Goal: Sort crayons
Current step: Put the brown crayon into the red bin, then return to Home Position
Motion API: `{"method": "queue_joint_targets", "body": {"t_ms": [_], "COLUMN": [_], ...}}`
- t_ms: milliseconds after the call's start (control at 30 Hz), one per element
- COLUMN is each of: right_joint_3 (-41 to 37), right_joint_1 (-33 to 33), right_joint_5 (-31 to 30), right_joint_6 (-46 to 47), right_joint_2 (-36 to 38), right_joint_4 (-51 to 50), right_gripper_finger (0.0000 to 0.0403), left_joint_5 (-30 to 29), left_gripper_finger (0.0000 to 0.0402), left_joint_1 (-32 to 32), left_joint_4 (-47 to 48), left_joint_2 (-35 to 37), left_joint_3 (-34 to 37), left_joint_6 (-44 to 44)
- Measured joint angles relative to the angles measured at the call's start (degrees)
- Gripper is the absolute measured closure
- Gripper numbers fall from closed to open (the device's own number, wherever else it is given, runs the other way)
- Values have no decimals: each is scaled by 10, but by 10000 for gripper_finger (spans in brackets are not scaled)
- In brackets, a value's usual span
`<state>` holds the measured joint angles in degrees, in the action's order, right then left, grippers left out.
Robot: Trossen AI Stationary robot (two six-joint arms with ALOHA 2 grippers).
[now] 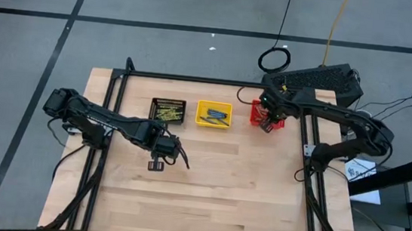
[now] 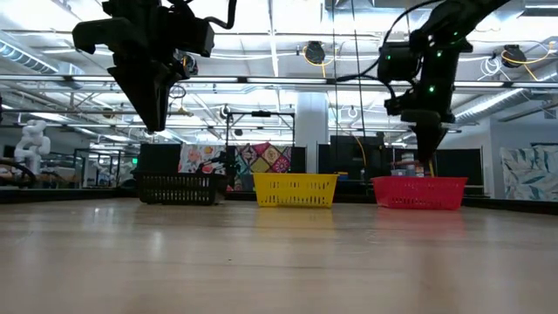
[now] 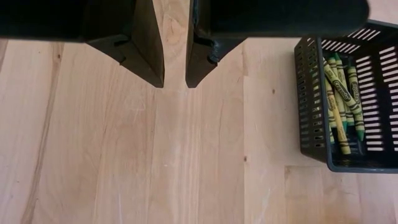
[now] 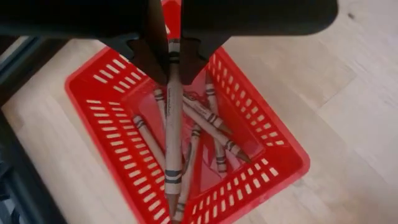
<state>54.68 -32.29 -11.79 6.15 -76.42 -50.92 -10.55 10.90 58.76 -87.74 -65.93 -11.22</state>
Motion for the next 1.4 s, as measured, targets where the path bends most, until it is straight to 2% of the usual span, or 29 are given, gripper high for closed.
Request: {"method": "queue_joint_targets", "body": {"t_ms": [267, 500, 833, 1133, 1400], "right_joint_3": [0, 0, 0, 0, 0], "right_joint_1": [0, 0, 0, 16, 43], "right_joint_5": [0, -4, -4, 3, 123], "right_joint_6": [-13, -10, 7, 34, 38], "right_joint_2": [-46, -68, -71, -65, -7], "right_joint_4": [24, 25, 25, 27, 32], "right_gripper_finger": [402, 372, 322, 312, 312], "left_joint_5": [0, 0, 0, -3, -11], "left_gripper_finger": [343, 343, 343, 343, 343], "left_joint_1": [0, 0, 0, 0, 13], "left_joint_4": [0, -2, -4, -15, -42], "left_joint_2": [0, 0, 0, 0, 27], "left_joint_3": [0, 0, 0, 0, 0], "left_joint_6": [1, 1, 1, 7, 11]}}
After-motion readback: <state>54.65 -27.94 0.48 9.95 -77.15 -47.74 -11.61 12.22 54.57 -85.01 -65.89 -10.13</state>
